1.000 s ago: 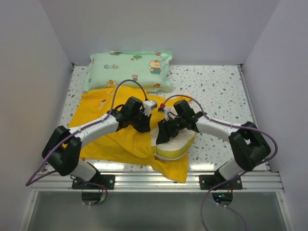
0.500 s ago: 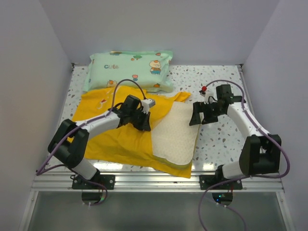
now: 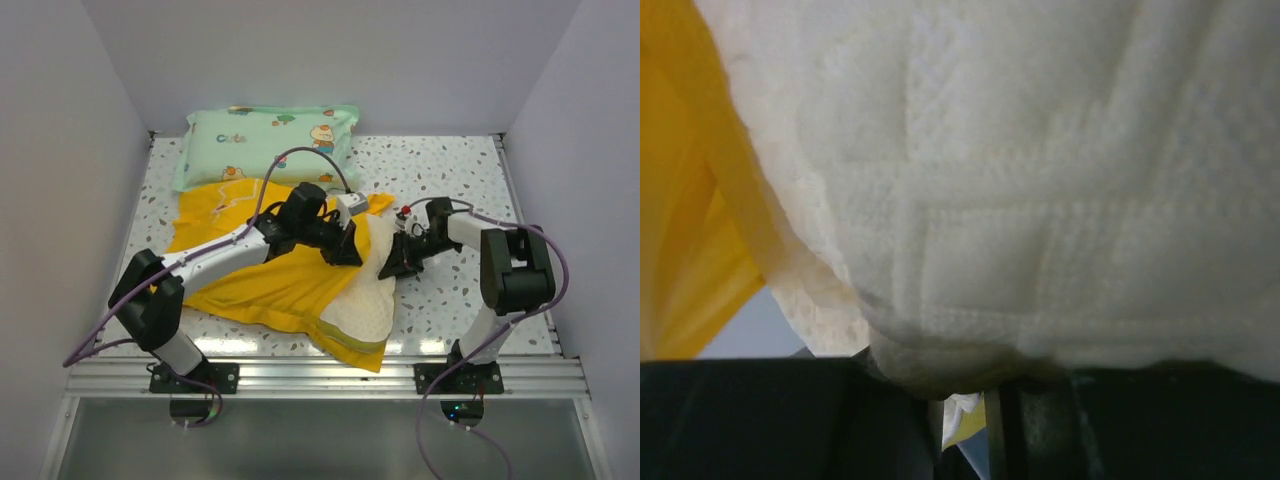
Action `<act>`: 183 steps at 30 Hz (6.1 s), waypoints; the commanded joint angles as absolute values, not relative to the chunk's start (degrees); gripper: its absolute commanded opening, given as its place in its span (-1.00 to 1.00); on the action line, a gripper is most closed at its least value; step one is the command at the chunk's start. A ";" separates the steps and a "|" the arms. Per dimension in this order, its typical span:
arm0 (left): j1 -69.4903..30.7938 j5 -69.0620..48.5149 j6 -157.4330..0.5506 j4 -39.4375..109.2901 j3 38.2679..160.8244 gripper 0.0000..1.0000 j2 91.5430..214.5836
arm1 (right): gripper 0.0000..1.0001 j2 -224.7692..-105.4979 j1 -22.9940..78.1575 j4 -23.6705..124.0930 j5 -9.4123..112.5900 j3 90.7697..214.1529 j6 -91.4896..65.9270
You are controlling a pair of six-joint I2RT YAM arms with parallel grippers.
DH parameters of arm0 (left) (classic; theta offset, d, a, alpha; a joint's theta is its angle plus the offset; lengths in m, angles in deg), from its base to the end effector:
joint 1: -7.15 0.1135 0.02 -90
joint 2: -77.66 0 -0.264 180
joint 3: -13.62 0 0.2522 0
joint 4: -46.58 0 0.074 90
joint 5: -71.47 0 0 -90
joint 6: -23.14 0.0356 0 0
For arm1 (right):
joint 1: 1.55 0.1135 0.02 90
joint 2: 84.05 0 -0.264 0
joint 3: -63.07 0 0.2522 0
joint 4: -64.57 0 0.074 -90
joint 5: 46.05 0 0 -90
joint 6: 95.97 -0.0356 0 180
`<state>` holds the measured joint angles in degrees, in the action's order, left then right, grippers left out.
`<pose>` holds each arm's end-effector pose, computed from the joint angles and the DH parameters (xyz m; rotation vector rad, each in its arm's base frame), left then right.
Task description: Put the pillow into the pillowcase
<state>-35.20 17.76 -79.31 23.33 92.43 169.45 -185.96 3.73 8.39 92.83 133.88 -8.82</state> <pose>0.2495 -0.2560 0.2600 0.9639 2.1266 -1.2075 0.2913 0.0539 0.1442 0.0910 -2.8439 -1.2946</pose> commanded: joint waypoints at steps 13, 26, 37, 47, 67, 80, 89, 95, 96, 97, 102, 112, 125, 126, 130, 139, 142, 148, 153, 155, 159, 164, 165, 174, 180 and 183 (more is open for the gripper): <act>-37.59 25.50 -69.64 22.66 86.44 -0.84 166.79 | -0.97 -175.20 8.21 19.89 99.77 127.89 -6.43; -26.16 6.35 -58.78 12.25 116.80 0.59 179.20 | 0.94 -171.58 -0.58 19.41 87.64 133.60 -9.88; -27.21 -2.19 -61.06 10.15 140.49 0.62 207.55 | 0.86 -182.93 1.18 31.38 86.13 133.79 -19.32; -28.36 -4.91 -63.26 5.76 144.26 0.11 218.08 | 0.64 -185.47 2.41 35.78 89.30 130.26 -23.36; -34.07 20.05 -105.33 40.53 142.18 -1.00 204.05 | -1.00 -167.30 14.71 57.58 85.61 126.57 -40.24; -38.55 14.43 -122.32 56.11 135.66 -1.00 205.71 | -1.00 -160.33 16.91 61.59 74.98 118.40 -32.69; -38.20 7.41 -126.98 59.72 133.99 -1.00 207.30 | -1.00 -165.79 17.00 69.15 68.48 119.46 -32.68; -36.71 2.39 -114.52 48.75 138.91 -0.56 209.58 | -0.88 -166.23 16.65 58.58 65.84 122.17 -25.84; -35.05 2.73 -109.45 45.69 138.39 -0.10 208.62 | -0.86 -166.40 15.43 57.32 66.18 122.53 -25.22; -33.99 2.56 -106.88 43.57 137.69 0.10 207.66 | -0.79 -166.67 14.46 56.09 67.05 122.62 -24.52; -23.27 5.19 -92.67 34.96 125.67 0.46 196.17 | -0.25 -169.30 8.05 45.20 73.55 125.77 -22.67; -12.10 -2.09 -64.60 18.77 107.72 0.93 170.66 | 0.54 -169.48 6.19 14.95 84.01 134.84 -11.42; -13.32 -0.34 -54.39 10.69 88.55 0.57 158.08 | -0.36 -192.39 8.57 29.70 81.30 145.24 -17.39; -14.37 -0.17 -51.77 9.63 86.98 0.58 157.21 | -0.39 -193.29 7.61 29.80 81.04 147.56 -18.00; -18.51 -1.75 -49.02 9.00 85.47 0.64 155.62 | -0.42 -193.48 6.10 26.56 81.91 154.42 -15.40; -25.17 0.36 -46.48 9.61 99.71 0.89 165.46 | 0.43 -183.73 -1.36 13.20 88.77 148.47 -10.71; -30.88 -1.13 -44.36 10.76 101.03 0.96 167.56 | 0.38 -182.84 -6.37 10.22 87.63 147.32 -9.14; -43.45 -8.06 -44.53 10.76 104.98 1.00 173.19 | 0.10 -181.88 -6.82 14.13 86.76 140.12 -11.14; -43.39 -10.45 -52.70 9.71 110.51 0.93 176.88 | -0.03 -181.87 -6.82 21.27 85.17 136.24 -12.73; -39.19 -8.88 -55.59 11.19 111.05 0.87 176.10 | 0.01 -182.66 -6.82 23.46 85.87 138.17 -13.69; -29.87 -9.65 -56.15 7.87 115.96 0.85 178.02 | 0.41 -185.55 -5.59 24.61 88.51 144.75 -16.86; -16.86 -9.04 -51.33 5.06 126.13 0.86 184.68 | 0.57 -191.36 0.54 24.09 86.40 151.25 -16.78; -15.71 -9.91 -50.00 4.18 128.25 0.87 186.27 | 0.61 -193.46 1.52 24.26 85.96 151.79 -17.47; -4.72 -6.23 -40.41 3.55 138.91 0.88 198.94 | 0.83 -198.49 8.12 27.34 83.68 153.21 -20.38; -4.36 -1.58 -39.00 4.79 137.77 0.77 201.58 | 0.61 -198.57 8.21 26.46 82.97 153.38 -17.84; -4.27 -0.43 -39.53 4.52 136.98 0.70 202.02 | 0.56 -198.58 8.12 25.85 82.71 153.73 -16.43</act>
